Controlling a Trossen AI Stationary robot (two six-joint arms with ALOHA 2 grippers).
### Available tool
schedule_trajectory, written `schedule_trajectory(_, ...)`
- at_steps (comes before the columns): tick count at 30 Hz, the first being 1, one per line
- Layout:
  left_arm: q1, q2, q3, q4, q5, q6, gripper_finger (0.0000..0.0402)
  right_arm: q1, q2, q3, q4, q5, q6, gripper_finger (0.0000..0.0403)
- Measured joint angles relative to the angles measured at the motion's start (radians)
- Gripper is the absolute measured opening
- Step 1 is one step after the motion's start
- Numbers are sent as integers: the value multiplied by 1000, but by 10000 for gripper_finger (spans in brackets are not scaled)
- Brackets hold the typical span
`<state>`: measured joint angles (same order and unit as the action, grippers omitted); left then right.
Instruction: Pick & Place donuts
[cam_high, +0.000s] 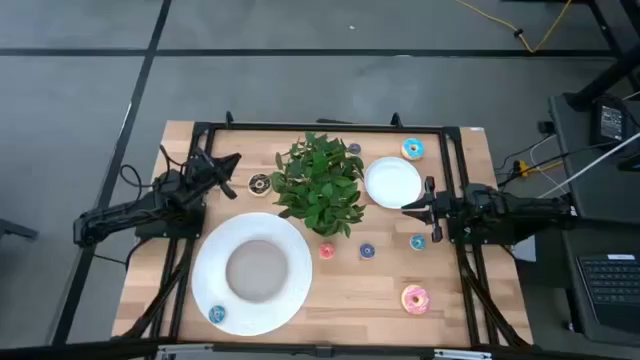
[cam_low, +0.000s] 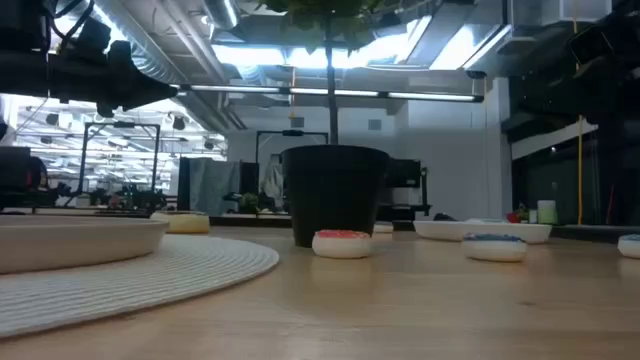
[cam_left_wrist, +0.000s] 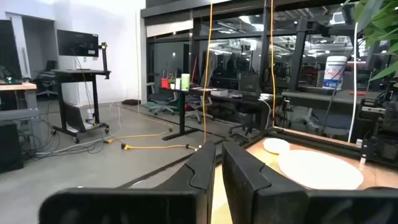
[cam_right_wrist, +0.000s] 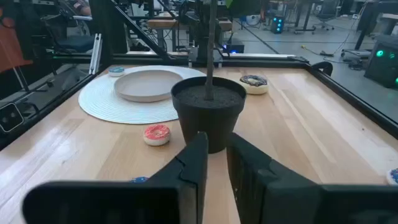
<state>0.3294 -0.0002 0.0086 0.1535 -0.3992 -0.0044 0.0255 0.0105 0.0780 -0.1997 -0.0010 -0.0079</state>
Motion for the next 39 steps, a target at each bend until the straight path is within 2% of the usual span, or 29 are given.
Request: schedule_trajectory(39,0,0,0,0,0,0,22,0,0,0,0,0,0,63)
